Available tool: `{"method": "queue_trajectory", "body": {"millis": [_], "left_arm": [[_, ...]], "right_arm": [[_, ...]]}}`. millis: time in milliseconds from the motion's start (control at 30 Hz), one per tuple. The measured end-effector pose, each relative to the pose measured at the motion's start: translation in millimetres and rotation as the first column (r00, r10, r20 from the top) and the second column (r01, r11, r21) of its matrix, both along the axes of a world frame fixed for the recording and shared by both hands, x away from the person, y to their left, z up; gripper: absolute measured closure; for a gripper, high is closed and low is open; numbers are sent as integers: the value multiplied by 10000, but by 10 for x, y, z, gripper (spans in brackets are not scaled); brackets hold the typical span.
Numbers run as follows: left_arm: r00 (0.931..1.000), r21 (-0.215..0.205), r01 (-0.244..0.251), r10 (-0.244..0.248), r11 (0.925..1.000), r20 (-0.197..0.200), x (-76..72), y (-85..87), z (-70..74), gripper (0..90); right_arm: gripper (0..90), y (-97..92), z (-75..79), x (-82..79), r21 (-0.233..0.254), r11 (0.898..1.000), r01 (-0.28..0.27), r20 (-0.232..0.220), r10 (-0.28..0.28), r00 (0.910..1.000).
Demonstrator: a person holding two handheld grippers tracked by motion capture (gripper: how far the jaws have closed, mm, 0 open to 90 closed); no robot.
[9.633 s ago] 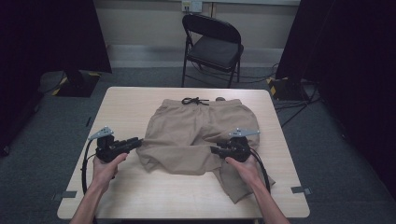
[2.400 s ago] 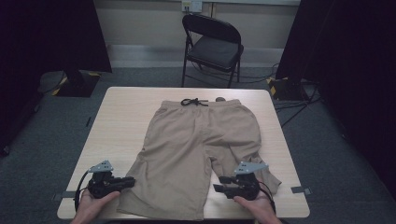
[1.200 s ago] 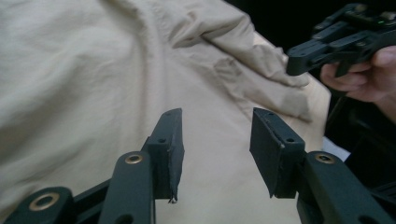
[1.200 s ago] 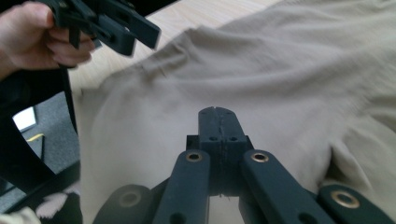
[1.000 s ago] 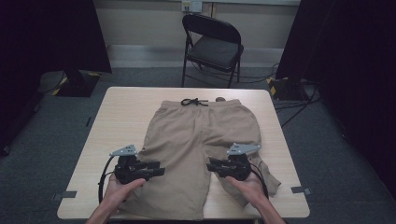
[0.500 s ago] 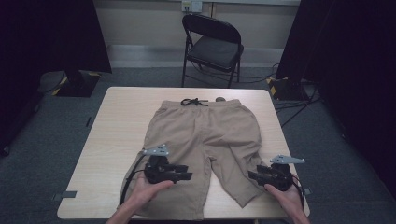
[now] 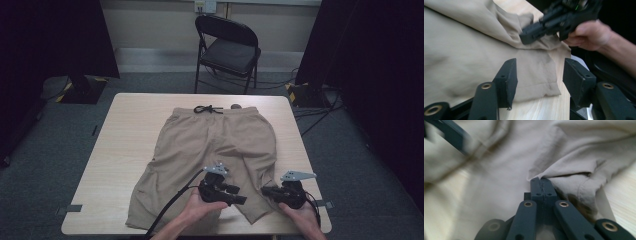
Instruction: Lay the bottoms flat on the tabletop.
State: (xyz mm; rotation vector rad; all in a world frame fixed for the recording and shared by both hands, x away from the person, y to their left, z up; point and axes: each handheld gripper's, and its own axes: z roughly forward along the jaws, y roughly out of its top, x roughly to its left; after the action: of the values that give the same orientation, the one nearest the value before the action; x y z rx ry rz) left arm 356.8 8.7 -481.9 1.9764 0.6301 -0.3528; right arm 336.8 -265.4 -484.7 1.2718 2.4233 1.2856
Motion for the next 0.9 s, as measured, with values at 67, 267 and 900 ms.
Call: {"method": "queue_trajectory", "body": {"millis": [67, 267, 900], "left_arm": [[9999, -55, 127, -127, 9999, -69, -17, -73, -60, 411], [9988, 357, 428, -436, 9984, 235, -87, -296, -150, 347], [9587, 1869, 955, -1409, 9777, 2472, -421, -382, -166, 507]], "right_arm": [[900, 29, 78, 4, 547, 9984, -105, 160, 96, 9998], [900, 6, 270, 120, 1162, 9925, 381, 745, -470, 9961], [888, -624, 168, 292, 1747, 9445, 2782, 701, -2938, 9533]]}}
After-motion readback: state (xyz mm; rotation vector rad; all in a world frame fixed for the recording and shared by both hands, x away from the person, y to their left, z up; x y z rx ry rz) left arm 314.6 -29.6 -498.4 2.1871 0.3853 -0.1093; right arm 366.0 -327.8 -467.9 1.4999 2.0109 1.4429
